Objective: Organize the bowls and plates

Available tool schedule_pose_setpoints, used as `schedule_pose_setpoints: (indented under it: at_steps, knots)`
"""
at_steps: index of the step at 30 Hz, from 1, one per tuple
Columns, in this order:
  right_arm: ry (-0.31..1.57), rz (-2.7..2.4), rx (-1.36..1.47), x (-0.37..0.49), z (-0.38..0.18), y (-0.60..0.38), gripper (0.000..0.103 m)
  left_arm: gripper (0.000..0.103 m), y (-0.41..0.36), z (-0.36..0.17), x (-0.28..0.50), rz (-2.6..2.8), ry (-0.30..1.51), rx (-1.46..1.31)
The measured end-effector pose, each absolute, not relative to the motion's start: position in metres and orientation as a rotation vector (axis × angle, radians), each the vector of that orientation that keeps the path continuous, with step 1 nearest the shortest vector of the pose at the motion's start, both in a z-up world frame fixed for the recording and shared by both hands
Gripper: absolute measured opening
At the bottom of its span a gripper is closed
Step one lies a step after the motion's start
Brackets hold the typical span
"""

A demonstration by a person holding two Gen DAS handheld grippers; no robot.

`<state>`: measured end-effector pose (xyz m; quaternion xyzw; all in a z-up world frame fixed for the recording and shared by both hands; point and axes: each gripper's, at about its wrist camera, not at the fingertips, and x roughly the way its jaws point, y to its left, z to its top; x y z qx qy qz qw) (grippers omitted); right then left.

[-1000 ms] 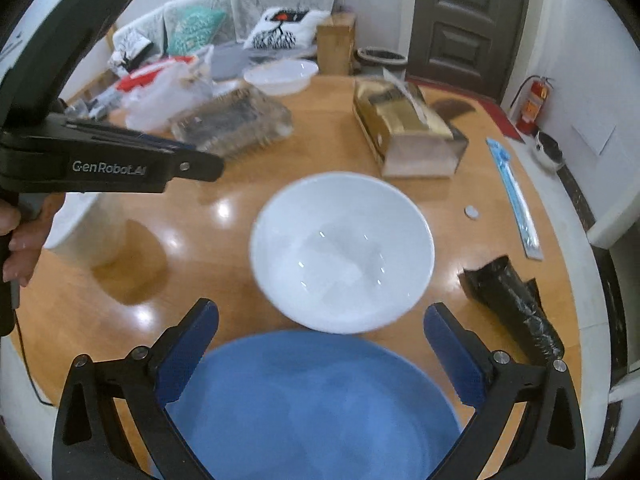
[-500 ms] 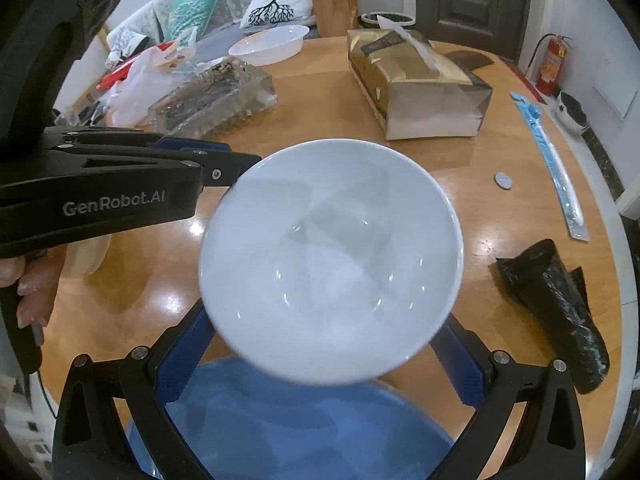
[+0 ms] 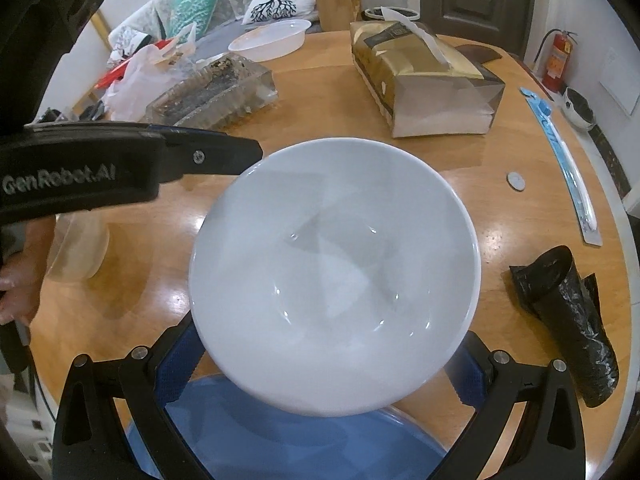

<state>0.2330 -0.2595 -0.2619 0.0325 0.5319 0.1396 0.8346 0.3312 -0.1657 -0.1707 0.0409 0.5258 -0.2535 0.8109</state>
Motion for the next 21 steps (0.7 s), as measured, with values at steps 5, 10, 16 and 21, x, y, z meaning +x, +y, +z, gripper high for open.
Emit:
schedule_pose_setpoints:
  at_steps: [5, 10, 16, 21]
  knots:
    - [1.126, 0.301, 0.075, 0.234, -0.263, -0.26, 0.102, 0.027, -0.173, -0.172, 0.329, -0.58, 1.146, 0.1]
    - [1.128, 0.304, 0.081, 0.237, -0.265, -0.259, 0.102, 0.027, -0.189, -0.185, 0.327, -0.585, 1.172, 0.138]
    - [1.101, 0.3, 0.058, 0.235, -0.264, -0.258, 0.098, 0.007, -0.203, -0.195, 0.318, -0.569, 1.154, 0.225]
    - [1.08, 0.303, 0.051, 0.232, -0.262, -0.259, 0.095, 0.007, -0.2, -0.193, 0.315, -0.563, 1.144, 0.234]
